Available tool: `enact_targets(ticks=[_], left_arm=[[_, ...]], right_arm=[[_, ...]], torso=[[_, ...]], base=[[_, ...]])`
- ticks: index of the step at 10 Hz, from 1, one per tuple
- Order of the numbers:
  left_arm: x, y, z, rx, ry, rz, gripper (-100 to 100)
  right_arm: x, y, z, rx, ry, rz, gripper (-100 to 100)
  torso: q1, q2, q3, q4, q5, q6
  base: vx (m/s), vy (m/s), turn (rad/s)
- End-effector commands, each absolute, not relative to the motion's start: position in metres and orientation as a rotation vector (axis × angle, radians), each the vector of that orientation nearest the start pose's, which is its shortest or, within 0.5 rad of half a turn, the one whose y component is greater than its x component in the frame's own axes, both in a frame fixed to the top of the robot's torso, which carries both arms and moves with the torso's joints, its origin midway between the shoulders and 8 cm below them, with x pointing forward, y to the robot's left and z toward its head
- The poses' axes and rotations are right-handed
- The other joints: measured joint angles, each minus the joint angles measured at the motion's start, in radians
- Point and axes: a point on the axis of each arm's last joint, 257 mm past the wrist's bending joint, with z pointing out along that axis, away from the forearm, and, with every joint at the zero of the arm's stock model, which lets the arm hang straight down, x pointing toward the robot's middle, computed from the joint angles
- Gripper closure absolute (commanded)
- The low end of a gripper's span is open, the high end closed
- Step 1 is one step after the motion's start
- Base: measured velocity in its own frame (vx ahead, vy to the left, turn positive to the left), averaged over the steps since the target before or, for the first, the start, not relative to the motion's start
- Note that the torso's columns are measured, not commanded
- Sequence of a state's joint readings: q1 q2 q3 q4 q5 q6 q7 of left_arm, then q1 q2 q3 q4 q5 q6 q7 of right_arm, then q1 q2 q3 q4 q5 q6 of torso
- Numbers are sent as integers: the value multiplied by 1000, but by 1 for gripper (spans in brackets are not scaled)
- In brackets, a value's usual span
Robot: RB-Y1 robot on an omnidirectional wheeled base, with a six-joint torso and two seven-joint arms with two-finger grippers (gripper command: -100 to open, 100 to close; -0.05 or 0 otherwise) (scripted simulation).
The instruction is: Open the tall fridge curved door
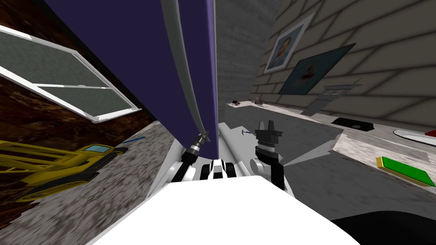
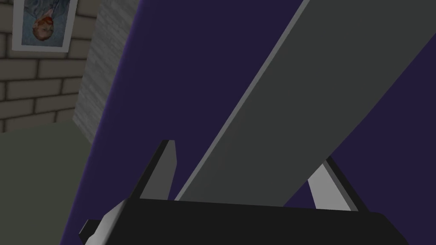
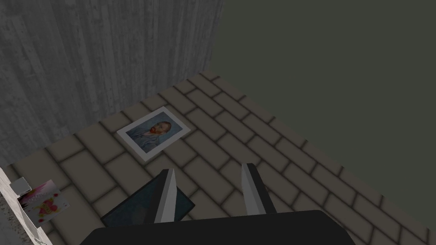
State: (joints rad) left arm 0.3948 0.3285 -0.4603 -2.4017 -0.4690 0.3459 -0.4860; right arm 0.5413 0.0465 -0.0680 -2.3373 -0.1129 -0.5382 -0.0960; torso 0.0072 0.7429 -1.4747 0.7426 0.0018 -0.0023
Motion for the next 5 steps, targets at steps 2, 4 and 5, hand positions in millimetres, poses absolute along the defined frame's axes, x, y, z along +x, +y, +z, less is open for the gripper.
enact_targets(ticks=[2,4,5], left_arm=[[380,93,-100,-144,1540,-694,100],[382,96,-105,-147,1550,-674,100],[375,88,-107,-123,1558,-693,100]], right_arm=[[313,-320,44,725,430,1386,0],[313,-320,44,725,430,1386,0],[313,-320,44,725,430,1386,0]], torso=[[-5,-2,-2,0,-1,0],[-13,1,2,-1,-3,4],[-18,-6,-3,-2,-5,3]], base=[[-223,178,-80],[-135,136,-23],[-81,162,-67]])
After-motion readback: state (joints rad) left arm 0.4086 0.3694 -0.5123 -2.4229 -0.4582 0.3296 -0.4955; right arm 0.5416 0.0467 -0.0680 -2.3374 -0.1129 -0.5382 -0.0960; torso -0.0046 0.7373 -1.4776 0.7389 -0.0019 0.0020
